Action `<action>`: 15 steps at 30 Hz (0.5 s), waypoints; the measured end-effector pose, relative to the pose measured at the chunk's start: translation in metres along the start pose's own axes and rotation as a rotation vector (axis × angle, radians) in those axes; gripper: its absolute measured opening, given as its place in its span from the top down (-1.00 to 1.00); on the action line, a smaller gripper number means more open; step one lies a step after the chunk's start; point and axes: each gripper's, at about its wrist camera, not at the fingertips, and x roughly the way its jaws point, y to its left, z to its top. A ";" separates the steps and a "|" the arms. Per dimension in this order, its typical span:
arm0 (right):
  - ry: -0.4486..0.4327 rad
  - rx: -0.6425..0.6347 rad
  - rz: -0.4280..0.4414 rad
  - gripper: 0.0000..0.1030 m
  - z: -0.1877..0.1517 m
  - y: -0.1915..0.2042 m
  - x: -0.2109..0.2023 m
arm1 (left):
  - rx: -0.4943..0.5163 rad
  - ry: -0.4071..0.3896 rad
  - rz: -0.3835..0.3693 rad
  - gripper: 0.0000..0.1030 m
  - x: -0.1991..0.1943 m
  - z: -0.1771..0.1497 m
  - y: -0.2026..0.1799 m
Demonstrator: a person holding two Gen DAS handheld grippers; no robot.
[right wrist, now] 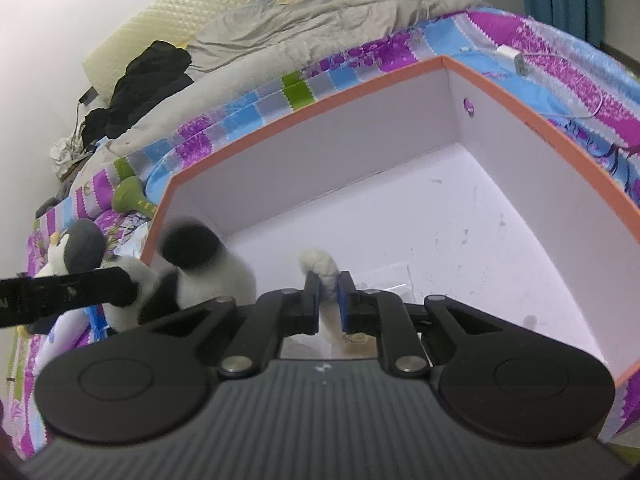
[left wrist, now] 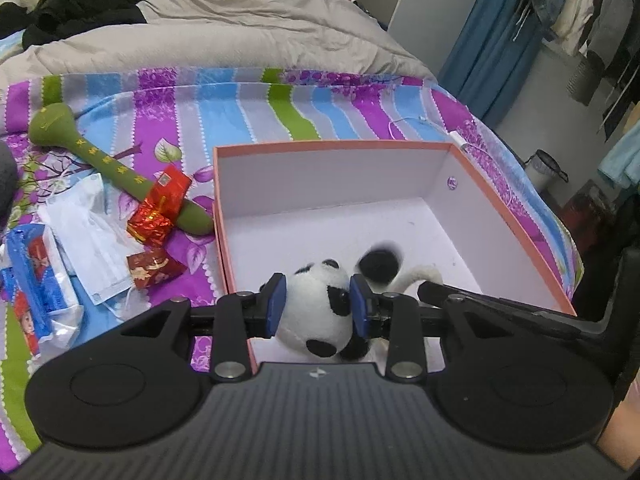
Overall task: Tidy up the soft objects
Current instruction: 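Open the right tool over the box while the left tool releases the panda inside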
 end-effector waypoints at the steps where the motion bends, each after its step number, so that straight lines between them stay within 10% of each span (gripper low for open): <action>1: 0.000 0.003 0.011 0.66 0.001 -0.001 0.002 | 0.000 0.002 -0.002 0.24 0.002 0.000 0.000; 6: -0.025 0.006 0.038 -0.31 0.011 -0.002 0.007 | -0.006 0.008 -0.003 0.22 0.009 -0.001 0.002; 15: 0.016 0.121 0.136 -0.31 0.017 -0.017 0.030 | -0.030 0.001 -0.001 0.22 0.006 -0.003 0.011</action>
